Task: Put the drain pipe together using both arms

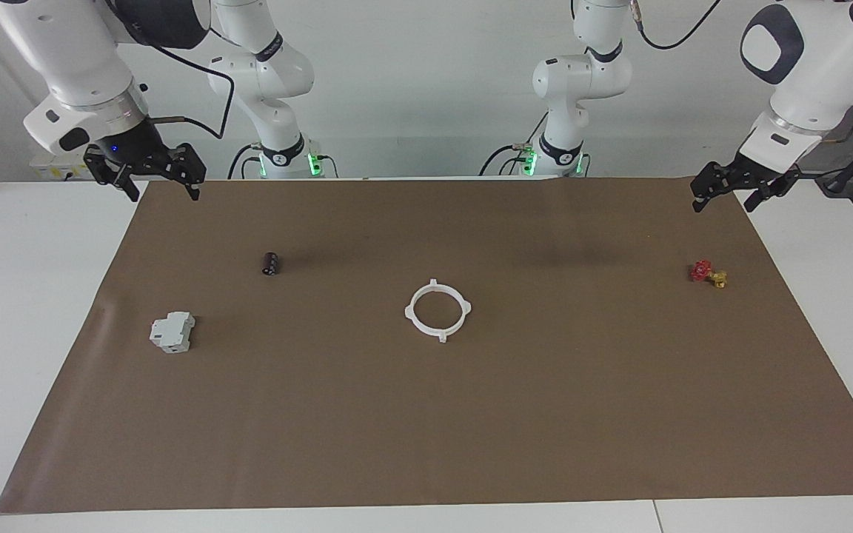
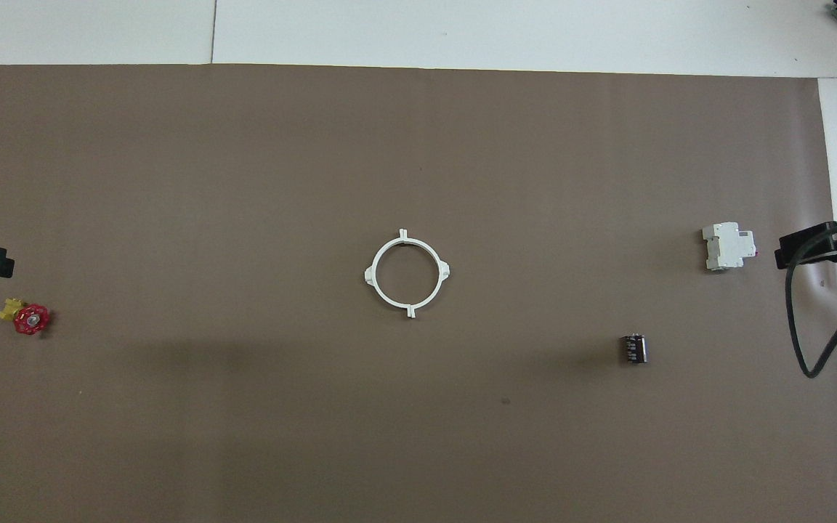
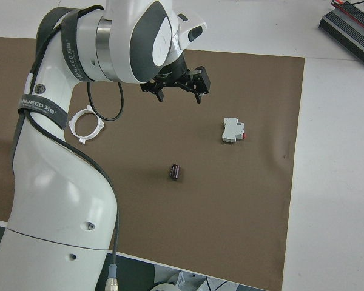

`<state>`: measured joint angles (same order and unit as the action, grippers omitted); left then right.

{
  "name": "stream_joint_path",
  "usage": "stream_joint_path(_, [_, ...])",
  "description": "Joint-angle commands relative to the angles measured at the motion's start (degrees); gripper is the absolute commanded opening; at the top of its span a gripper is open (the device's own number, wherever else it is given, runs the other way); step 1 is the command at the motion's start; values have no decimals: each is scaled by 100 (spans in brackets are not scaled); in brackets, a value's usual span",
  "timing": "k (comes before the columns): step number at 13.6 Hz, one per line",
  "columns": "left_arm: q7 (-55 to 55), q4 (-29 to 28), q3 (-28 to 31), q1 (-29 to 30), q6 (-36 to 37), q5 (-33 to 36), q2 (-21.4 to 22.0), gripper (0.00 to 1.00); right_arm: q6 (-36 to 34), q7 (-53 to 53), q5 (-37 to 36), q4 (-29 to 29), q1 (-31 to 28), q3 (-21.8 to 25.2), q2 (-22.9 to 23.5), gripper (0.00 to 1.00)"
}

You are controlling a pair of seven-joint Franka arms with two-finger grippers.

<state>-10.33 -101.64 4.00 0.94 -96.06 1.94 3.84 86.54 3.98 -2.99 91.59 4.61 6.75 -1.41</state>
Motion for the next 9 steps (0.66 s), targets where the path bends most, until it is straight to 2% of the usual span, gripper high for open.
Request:
stream_joint_path(1, [556, -268, -92, -76, -220, -176, 196, 100, 152, -73, 18, 202, -66, -42, -157, 100])
stream_joint_path(5, [734, -146, -127, -734, -362, -186, 143, 100, 152, -73, 18, 202, -66, -42, -149, 100])
stream_joint_path(7, [726, -102, -127, -753, -370, -194, 117, 100, 152, -73, 18, 202, -66, -42, -157, 100])
stream_joint_path(8, [726, 116, -118, -727, -196, -203, 65, 100, 152, -73, 18, 202, -66, -42, -157, 100])
stream_joint_path(9, [734, 597, -110, -701, 311, -194, -118, 100, 152, -73, 18, 202, -66, -42, -157, 100])
